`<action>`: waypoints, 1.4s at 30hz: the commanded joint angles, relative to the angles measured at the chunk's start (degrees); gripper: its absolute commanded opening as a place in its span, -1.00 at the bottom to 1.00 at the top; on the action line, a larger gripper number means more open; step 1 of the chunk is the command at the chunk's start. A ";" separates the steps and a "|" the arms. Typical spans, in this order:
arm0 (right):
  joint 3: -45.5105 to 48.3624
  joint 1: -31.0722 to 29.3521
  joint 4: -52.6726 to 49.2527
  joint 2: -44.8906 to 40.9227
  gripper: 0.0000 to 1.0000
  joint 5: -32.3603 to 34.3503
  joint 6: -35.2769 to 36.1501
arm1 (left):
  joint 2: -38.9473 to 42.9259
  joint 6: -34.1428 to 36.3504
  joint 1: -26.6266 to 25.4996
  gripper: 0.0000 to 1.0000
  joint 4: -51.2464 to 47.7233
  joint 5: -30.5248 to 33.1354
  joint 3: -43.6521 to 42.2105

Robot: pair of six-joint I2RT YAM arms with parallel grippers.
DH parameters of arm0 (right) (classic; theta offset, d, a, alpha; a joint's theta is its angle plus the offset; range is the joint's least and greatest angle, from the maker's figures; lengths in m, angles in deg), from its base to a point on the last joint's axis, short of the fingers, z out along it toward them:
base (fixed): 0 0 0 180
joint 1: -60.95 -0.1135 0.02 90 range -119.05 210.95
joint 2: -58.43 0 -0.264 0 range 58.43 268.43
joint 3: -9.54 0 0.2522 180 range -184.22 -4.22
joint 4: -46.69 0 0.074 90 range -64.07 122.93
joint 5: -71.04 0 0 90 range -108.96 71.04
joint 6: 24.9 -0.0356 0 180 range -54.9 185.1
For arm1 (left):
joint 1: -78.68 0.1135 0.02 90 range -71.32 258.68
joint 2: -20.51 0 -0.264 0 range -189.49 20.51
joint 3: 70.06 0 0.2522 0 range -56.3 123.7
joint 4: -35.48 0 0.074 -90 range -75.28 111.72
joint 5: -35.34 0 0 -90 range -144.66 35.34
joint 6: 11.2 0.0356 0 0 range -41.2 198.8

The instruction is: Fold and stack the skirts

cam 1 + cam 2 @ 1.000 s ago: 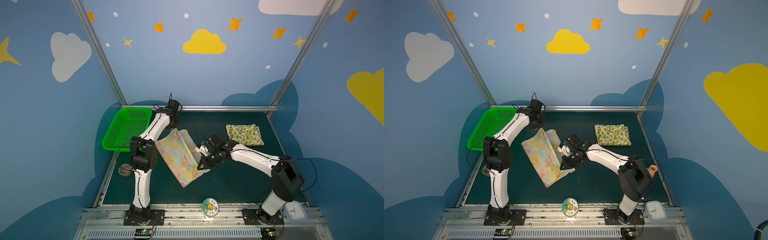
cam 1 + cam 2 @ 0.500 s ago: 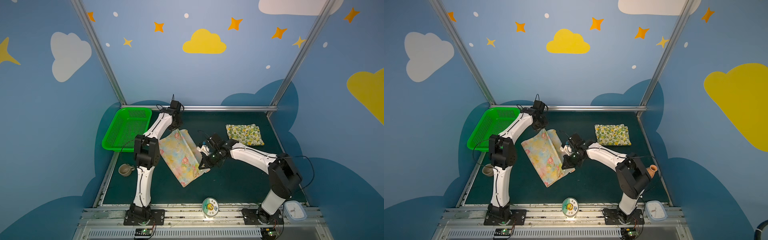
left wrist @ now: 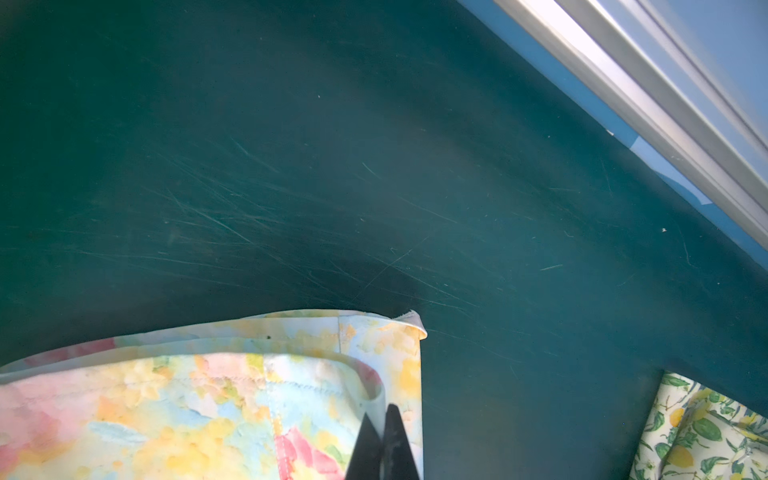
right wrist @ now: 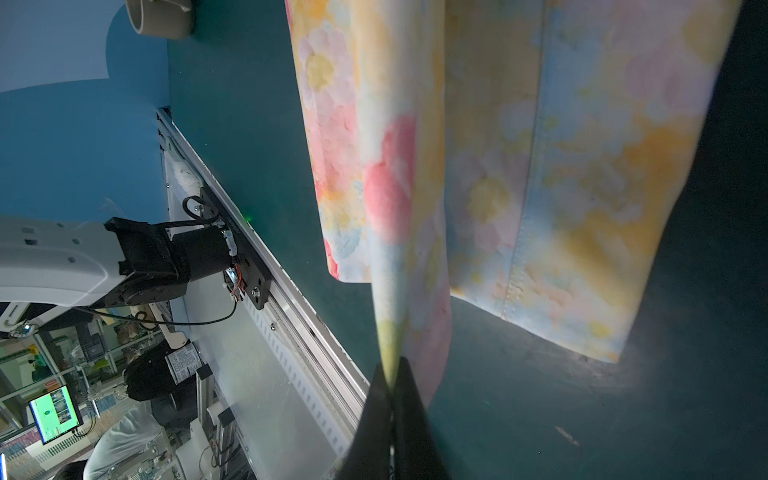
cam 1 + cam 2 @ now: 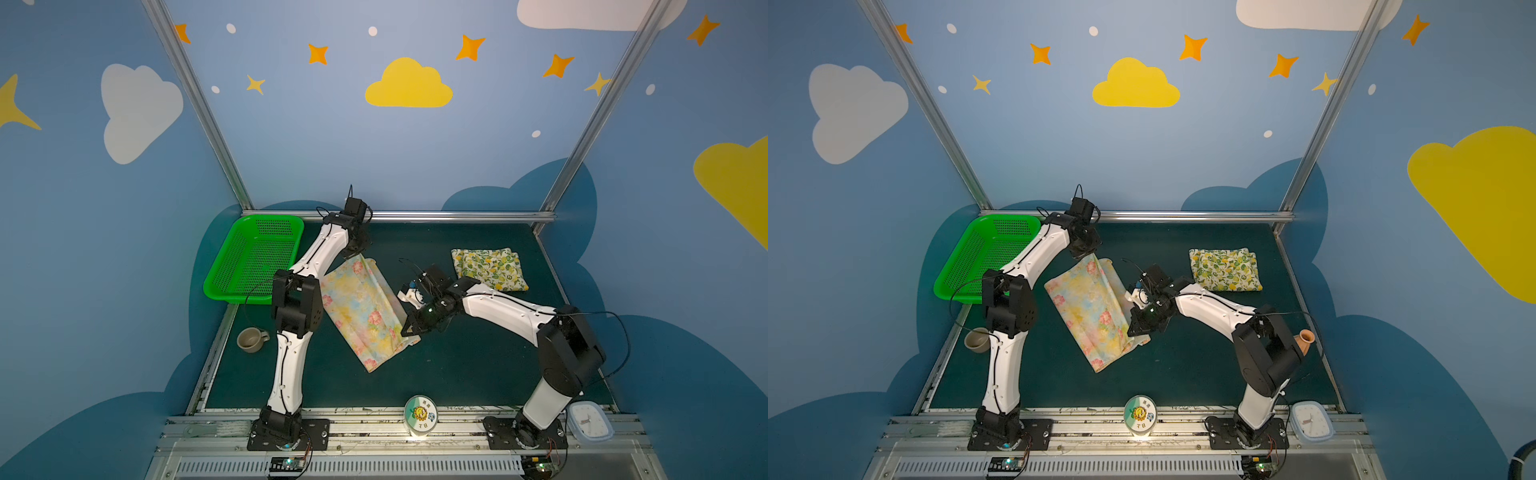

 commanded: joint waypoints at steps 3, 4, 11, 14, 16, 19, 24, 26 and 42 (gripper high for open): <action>0.69 0.55 -4.05 0.42 -1.00 -0.12 0.66 | -3.12 -0.45 0.14 -0.92 -0.08 1.45 4.03; 0.60 0.67 -4.15 0.57 -1.00 -0.11 0.74 | -3.57 -0.47 0.08 -0.92 -0.28 1.44 4.60; 0.41 1.47 -4.64 1.84 -1.00 -0.26 1.10 | -5.97 -0.56 -0.10 -0.92 -1.18 1.27 7.35; 0.25 1.72 -4.77 2.29 -1.00 -0.32 1.21 | -6.50 -0.62 -0.09 -0.92 -0.87 1.18 7.42; 0.15 1.84 -4.94 2.59 -1.00 -0.47 1.30 | -6.96 -0.67 -0.10 -0.92 -0.81 1.10 7.71; -0.03 1.92 -5.29 3.12 -1.00 -0.52 1.45 | -7.84 -0.81 -0.10 -0.92 -1.09 0.92 8.40; -0.55 2.27 -5.89 4.00 -1.00 -0.48 1.79 | -9.04 -0.79 -0.10 -0.92 -1.09 0.66 9.25; -0.86 2.40 -6.22 4.47 -1.00 -0.41 1.95 | -9.59 -0.74 -0.10 -0.92 -1.13 0.56 9.72; -2.53 2.97 -8.10 6.64 -1.00 1.17 2.57 | -12.35 -1.02 -0.11 -0.92 -1.01 0.31 11.40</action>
